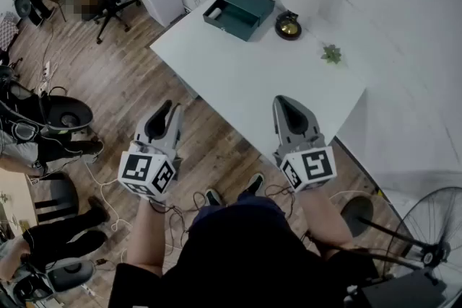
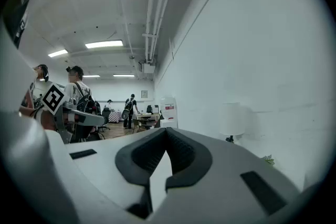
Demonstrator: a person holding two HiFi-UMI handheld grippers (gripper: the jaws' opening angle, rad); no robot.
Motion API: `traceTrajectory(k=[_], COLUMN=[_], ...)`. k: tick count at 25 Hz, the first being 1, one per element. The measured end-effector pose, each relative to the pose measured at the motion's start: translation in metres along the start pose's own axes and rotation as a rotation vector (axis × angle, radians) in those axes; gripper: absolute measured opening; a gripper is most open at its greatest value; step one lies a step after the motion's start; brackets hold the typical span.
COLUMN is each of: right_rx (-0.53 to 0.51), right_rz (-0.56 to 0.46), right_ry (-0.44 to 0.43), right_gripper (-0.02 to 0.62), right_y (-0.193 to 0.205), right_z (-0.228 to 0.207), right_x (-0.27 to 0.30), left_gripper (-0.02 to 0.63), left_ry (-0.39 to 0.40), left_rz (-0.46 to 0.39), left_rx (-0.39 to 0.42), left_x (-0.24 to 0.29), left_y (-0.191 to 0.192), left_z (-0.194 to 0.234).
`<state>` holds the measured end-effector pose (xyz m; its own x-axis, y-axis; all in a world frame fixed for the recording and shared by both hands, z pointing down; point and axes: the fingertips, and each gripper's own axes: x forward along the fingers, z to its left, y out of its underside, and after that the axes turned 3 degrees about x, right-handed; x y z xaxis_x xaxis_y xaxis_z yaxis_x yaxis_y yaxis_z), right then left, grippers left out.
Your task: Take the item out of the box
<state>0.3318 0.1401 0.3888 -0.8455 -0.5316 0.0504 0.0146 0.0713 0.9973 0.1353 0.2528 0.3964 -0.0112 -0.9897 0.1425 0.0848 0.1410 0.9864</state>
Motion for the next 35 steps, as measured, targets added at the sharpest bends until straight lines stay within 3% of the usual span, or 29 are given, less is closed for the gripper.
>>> traceTrajectory(k=[8, 14, 17, 21, 28, 35], right_rx=[-0.046, -0.007, -0.02, -0.037, 0.04, 0.119], right_rz=[-0.002, -0.038, -0.058, -0.04, -0.014, -0.01], right_ry=[0.034, 0.135, 0.16, 0.162, 0.11, 0.019], right_gripper=[0.003, 0.017, 0.131, 0.155, 0.15, 0.149], right_y=[-0.006, -0.025, -0.037, -0.041, -0.007, 0.002], right_z=[0.074, 0.098, 0.107, 0.13, 0.096, 0.057], right_x=[0.017, 0.025, 0.035, 0.044, 0.116, 0.21], left_gripper=[0.087, 0.089, 0.214, 0.25, 0.25, 0.25], left_ry=[-0.002, -0.021, -0.035, -0.034, -0.083, -0.157], left_rz=[-0.044, -0.13, -0.159, -0.157, -0.114, -0.054], left_rx=[0.006, 0.036, 0.061, 0.045, 0.04, 0.064], left_x=[-0.064, -0.103, -0.113, -0.129, -0.083, -0.025], left_y=[-0.01, -0.04, -0.051, -0.048, -0.028, -0.042], left_z=[0.063, 0.111, 0.133, 0.152, 0.176, 0.207])
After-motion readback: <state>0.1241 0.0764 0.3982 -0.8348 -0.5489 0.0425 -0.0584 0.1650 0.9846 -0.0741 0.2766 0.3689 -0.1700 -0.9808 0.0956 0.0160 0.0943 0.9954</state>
